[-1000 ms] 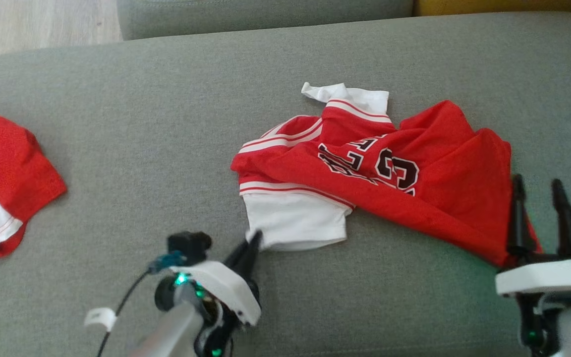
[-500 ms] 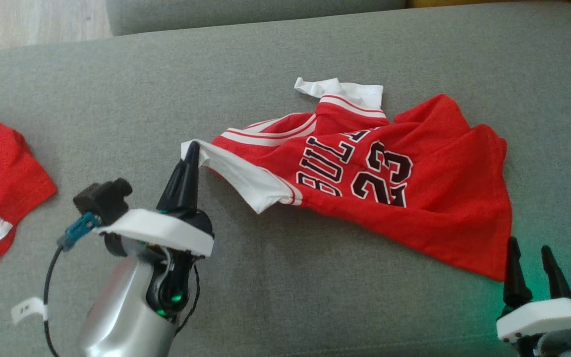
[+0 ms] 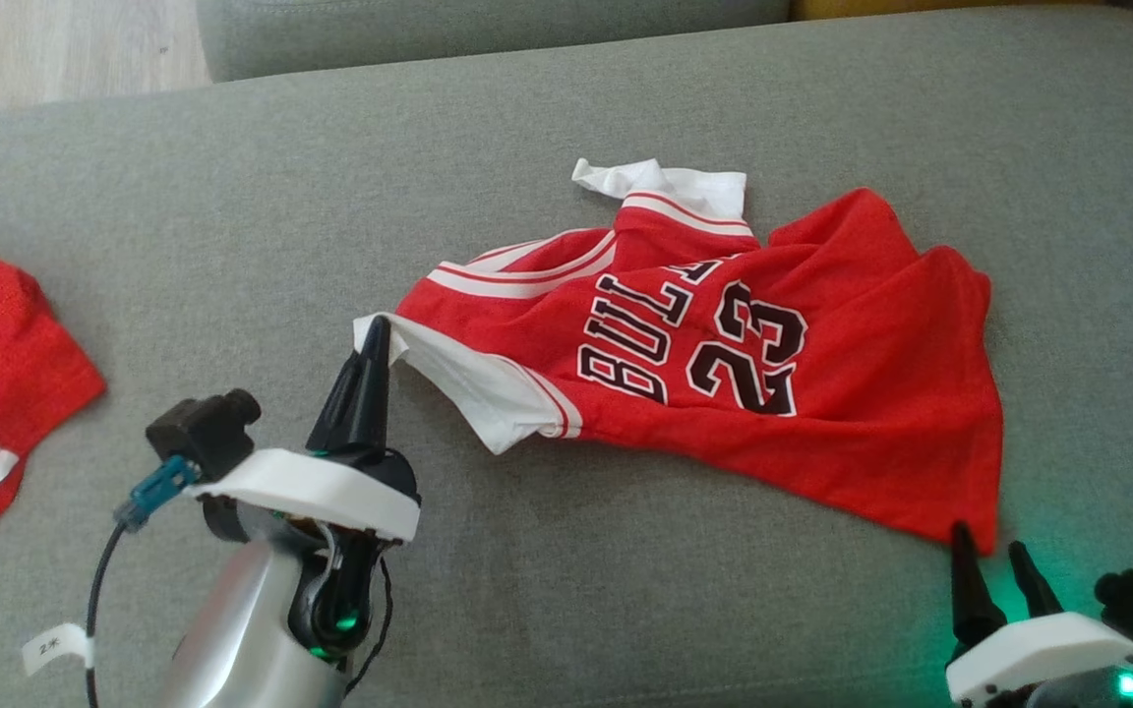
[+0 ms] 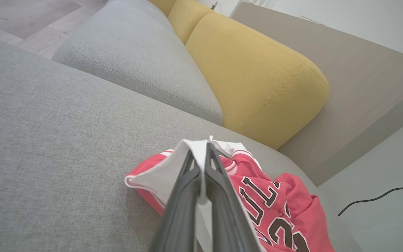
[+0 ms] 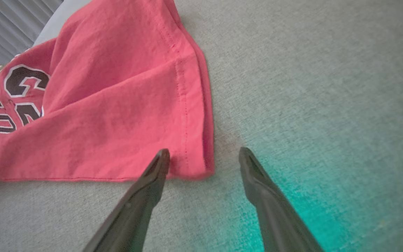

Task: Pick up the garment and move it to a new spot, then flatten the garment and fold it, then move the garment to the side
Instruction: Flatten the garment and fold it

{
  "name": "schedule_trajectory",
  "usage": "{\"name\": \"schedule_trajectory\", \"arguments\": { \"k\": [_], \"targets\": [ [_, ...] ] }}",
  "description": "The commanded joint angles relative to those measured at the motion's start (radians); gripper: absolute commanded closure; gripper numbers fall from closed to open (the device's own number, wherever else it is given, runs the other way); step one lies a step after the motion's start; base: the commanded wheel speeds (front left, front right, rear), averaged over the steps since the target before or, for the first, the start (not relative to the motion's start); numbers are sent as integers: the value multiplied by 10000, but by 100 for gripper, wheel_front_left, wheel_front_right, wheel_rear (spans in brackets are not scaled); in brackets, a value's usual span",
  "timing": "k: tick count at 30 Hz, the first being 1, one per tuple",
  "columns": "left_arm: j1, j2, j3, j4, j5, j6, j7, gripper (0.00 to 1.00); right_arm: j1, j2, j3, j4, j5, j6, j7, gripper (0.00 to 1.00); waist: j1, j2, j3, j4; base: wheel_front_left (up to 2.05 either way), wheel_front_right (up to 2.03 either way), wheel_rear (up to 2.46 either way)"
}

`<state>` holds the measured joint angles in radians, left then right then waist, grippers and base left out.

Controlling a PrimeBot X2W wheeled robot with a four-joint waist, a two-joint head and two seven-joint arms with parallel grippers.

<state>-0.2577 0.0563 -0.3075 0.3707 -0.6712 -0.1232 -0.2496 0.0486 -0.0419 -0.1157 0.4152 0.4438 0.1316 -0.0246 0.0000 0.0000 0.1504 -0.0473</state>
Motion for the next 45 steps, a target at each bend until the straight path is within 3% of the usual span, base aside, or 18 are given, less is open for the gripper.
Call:
{"name": "schedule_trajectory", "arguments": {
  "k": [1,9,10,12,20,27,35,43,45],
  "targets": [
    [-267,49,390,-304,80,-37,-121,100,-362,-84,258,-215,73,-9,-34,0,0,0,-12,14,0,0,0],
    [-236,-4,371,-231,142,-63,-121,100,-635,-84,711,118,229,-9,482,0,0,0,-11,142,0,0,0],
    [-232,-9,351,-226,154,-65,-121,100,-681,-84,664,120,282,-9,538,4,0,0,7,159,0,0,0],
    [-238,-17,335,-212,153,-67,-121,100,-747,-84,632,95,276,-9,646,100,0,0,37,200,0,0,0],
    [-322,-37,595,-229,188,-71,-122,100,-1002,-120,615,-986,62,-9,600,100,0,0,93,362,0,0,0],
    [-362,-48,1224,-882,-65,-73,-122,100,-1912,-773,1228,-3063,-316,-9,696,100,0,0,-100,498,0,0,0],
    [-1072,-57,1183,-2112,-913,-41,-122,100,-3205,-1602,878,-4788,-171,-9,1012,100,0,0,-788,1169,0,0,0],
    [-1941,-59,1602,-4207,-918,929,-105,100,-4461,-1606,158,-5715,-457,-9,1301,100,0,0,-1775,1371,0,0,0],
    [-2102,-54,1556,-5249,-674,1362,92,100,-4687,-1442,-116,-6263,-784,-9,1638,100,0,0,-1906,1360,0,0,0]
  ]
}}
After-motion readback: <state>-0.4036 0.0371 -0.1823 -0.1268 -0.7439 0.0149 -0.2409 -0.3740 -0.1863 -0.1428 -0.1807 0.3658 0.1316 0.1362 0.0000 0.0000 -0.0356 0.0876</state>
